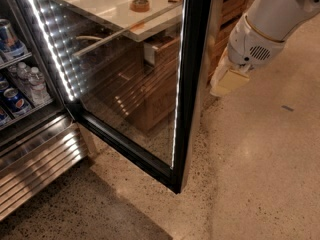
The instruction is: Close right fridge door
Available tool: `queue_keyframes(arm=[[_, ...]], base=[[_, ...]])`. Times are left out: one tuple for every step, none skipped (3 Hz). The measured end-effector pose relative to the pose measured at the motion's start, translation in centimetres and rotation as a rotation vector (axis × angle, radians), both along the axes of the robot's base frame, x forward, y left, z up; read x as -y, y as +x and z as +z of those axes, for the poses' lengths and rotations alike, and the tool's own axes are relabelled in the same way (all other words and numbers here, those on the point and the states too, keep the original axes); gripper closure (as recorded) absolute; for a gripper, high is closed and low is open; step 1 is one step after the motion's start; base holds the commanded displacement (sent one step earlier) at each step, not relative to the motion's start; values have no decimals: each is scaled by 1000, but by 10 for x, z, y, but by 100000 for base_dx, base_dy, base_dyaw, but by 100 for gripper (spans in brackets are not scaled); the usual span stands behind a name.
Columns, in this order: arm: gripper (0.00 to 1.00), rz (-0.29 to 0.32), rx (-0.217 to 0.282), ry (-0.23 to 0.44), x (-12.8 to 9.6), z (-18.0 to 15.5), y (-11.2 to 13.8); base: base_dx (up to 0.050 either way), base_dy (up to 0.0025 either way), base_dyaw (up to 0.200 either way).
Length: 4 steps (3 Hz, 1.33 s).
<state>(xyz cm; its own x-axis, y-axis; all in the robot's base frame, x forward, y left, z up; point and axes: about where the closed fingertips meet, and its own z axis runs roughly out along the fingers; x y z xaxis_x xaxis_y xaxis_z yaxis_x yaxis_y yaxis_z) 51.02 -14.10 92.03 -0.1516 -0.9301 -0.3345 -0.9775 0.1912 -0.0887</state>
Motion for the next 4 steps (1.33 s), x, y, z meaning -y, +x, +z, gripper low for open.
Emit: queue_keyframes(arm=[[88,0,0,0,0,0,0],[100,0,0,0,0,0,0],[100,-7,-7,0,-1,-1,5],[100,-28,-28,-13,1,0,20]], base=[[0,0,0],[0,0,0],[0,0,0],[0,0,0]])
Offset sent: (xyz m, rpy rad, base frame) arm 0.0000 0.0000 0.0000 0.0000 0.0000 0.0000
